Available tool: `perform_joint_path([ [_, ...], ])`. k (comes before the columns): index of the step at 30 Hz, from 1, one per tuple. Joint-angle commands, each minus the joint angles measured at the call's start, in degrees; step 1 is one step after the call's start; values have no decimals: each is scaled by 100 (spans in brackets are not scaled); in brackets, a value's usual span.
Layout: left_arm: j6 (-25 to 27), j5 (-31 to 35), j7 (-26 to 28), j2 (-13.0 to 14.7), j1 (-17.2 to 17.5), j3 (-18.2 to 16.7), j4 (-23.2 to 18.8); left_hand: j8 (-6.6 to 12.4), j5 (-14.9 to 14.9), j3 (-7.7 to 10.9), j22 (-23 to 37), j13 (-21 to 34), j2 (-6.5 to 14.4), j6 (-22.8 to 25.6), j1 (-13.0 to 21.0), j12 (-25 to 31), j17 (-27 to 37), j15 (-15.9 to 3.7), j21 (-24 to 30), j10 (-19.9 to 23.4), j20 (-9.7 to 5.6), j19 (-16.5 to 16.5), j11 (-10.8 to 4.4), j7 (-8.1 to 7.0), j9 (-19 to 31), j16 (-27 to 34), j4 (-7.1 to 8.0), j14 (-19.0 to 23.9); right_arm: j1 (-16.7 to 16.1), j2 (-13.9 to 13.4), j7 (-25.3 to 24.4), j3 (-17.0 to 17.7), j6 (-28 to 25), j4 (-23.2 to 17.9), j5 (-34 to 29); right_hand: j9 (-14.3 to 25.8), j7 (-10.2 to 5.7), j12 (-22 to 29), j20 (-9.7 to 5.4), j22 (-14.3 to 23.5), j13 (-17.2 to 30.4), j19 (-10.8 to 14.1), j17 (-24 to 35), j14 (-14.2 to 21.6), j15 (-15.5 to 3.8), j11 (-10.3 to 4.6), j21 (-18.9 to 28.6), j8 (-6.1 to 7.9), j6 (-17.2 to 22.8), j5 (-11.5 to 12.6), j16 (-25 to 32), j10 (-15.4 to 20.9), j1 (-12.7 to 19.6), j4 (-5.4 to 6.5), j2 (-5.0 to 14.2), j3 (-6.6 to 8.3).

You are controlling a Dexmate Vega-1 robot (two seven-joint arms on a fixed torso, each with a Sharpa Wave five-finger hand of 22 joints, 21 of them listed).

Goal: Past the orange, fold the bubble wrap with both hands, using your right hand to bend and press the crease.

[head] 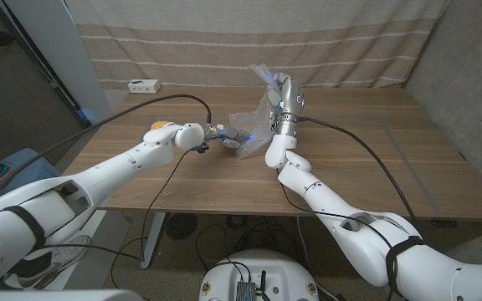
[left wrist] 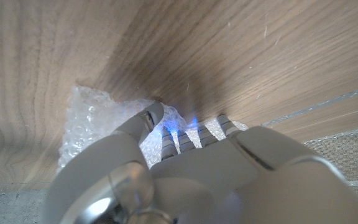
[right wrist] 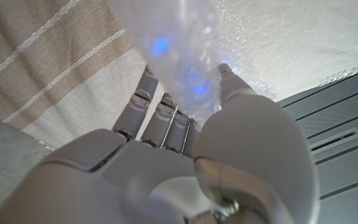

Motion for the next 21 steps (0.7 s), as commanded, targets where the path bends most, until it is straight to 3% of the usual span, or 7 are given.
perform_joint_path([
  [1,27,-88,-35,78,38,-46,-139,30,39,-1,15,23,9,-25,62,37,26,-184,39,-15,33,-215,-14,-13,16,27,-34,31,283,-1288,642,-1675,-24,-500,685,30,-37,-13,-47,-5,11,-10,25,-33,-464,-44,22,-26,-2,31,4,22,-9,30,44,-16],
  [8,-5,-103,-1,108,61,-84,-192,42,50,-6,16,22,7,-27,79,51,25,-189,53,-6,59,-189,-2,-5,17,35,-48,64,310,-1633,1131,-1914,-201,-815,817,34,-38,-30,-67,-33,10,-52,31,-49,-481,-76,19,-27,7,33,0,25,-9,33,51,-33],
  [12,0,-107,-2,124,74,-101,-213,47,55,-11,17,22,4,-28,87,57,25,-187,59,-7,63,-181,27,-1,17,38,-56,82,209,-1872,1466,-1951,-340,-1195,891,36,-43,-40,-76,-49,10,-70,37,-55,-493,-78,20,-32,0,35,3,25,0,29,55,-42],
  [21,7,-107,57,161,124,-151,-300,52,61,-23,17,21,-3,-34,99,66,24,-184,65,-3,75,-174,30,0,17,40,-69,105,14,-2213,2802,-1814,-901,-2030,1453,45,24,-78,-123,-96,11,-57,31,-136,-531,-6,48,-49,-26,45,-40,7,53,7,83,-39],
])
